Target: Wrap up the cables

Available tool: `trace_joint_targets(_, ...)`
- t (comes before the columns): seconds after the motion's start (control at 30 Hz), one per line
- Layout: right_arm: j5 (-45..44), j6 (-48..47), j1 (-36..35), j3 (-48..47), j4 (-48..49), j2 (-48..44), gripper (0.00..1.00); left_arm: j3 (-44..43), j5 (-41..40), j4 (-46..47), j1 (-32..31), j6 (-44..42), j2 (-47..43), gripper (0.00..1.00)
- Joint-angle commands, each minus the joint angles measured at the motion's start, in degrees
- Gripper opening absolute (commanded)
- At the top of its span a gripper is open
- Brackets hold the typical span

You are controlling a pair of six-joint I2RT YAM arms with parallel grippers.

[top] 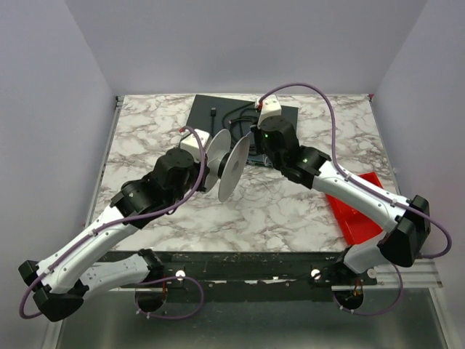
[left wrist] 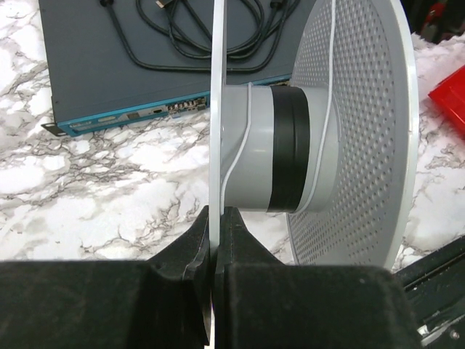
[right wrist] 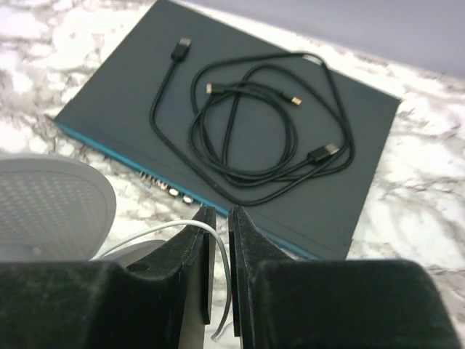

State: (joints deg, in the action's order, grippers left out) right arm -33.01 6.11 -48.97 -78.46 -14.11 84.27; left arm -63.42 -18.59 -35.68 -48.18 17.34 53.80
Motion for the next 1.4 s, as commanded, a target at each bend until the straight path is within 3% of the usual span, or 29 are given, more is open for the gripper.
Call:
trace_joint_targets(0.0,9.53,4.38,2.63,4.43,3.44,-1.54,0.20,-3.17,2.08,-0.82,0.02,0.83,-2.20,0.00)
trace_joint_targets(0.3,19.57,8.69,7.33,15.50,13.24,-1.86,0.21,-8.19,2.44,-3.63,0.11,2.68,-3.39,0.00)
trace_joint_targets(0.63,24.41,19.49,7.93,27.73,33.31,-2.75,0.26,-11.64,1.36,-3.28,0.46,6.76,-3.18,0.00)
trace_joint_targets(1.03,25.28,26.45,7.20,23.36,40.04,5.18,0.28,-16.58,-0.10,-1.32,0.46,9.53,-1.37,0.00)
trace_joint_targets(1.37,26.22,29.76,6.30,23.25,42.59,9.63,0.36,-19.69,-2.89,-0.07,0.46,11.62,-0.54,0.00)
